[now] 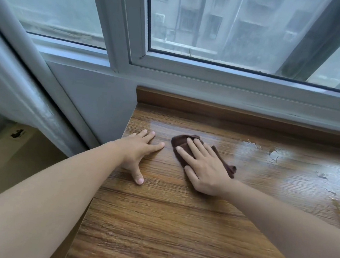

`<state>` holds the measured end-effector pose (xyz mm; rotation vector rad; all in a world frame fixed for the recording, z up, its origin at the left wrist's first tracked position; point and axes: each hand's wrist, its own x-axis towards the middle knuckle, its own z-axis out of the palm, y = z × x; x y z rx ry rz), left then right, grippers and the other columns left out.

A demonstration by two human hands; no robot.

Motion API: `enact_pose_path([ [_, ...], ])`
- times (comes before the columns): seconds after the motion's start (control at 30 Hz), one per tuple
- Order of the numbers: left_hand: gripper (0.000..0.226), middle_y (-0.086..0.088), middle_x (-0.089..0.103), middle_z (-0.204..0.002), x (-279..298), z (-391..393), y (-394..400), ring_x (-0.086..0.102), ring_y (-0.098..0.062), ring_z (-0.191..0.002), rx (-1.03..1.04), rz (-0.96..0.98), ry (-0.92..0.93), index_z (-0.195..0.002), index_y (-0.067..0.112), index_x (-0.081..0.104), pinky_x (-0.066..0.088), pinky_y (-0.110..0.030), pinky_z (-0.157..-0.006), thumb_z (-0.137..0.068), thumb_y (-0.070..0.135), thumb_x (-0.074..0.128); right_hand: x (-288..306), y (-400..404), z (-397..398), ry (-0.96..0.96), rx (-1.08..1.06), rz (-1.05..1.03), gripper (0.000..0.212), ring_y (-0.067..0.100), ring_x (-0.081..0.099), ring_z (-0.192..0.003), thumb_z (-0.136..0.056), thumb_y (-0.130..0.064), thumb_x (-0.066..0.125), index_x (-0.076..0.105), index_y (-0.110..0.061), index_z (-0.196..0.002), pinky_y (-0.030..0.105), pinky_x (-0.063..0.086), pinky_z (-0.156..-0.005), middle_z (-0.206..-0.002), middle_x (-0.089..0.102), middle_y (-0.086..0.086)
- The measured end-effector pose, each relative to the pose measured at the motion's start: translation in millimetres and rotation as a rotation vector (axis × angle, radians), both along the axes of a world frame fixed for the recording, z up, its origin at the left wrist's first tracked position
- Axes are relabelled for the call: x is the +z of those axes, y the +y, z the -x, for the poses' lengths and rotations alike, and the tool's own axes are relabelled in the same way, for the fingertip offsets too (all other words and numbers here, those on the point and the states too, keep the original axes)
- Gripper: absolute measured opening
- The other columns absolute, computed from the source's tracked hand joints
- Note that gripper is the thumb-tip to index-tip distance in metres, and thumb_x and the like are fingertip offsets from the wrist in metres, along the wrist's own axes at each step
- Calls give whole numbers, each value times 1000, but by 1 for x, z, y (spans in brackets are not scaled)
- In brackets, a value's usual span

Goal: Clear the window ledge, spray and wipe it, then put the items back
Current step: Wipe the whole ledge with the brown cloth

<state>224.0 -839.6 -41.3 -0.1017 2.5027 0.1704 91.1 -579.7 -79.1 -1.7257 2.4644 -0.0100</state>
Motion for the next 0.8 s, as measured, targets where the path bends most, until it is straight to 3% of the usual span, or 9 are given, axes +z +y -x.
enact_pose_path([
  [0.23,151,-9,-40,-162,-1,-9,12,-41,-34,-147,8,-1,-13,-156,40,-29,-19,-56,-121,-53,97,66,-1,3,8,14,-55,-33,66,28,2,-161,-102,-51,19,11,-37,-165,43,3,-129,-174,10,10],
  [0.37,154,-11,-39,-163,-11,-16,14,-40,-35,-147,16,17,51,-155,39,-30,-17,-59,-122,-49,101,62,-2,-37,50,15,-237,-25,70,30,7,-160,-97,-53,12,12,-35,-165,45,8,-129,-173,12,12],
  [0.53,149,-12,-37,-164,-18,-22,14,-39,-35,-148,-6,51,112,-156,37,-30,-16,-60,-122,-51,106,51,-8,-61,54,9,-350,-11,64,32,8,-159,-103,-48,20,13,-34,-165,50,9,-128,-173,11,12],
  [0.67,149,-15,-34,-165,-21,-22,16,-37,-38,-149,-22,82,127,-157,33,-28,-15,-61,-122,-52,108,45,-5,-38,19,37,-235,2,63,35,14,-157,-101,-49,22,21,-35,-163,50,14,-126,-172,18,13],
  [0.8,151,-16,-31,-165,-21,-20,17,-32,-40,-151,-29,97,123,-158,33,-27,-12,-61,-123,-48,110,43,0,15,-43,12,-19,0,62,31,10,-160,-104,-46,32,21,-37,-164,48,9,-129,-172,18,10],
])
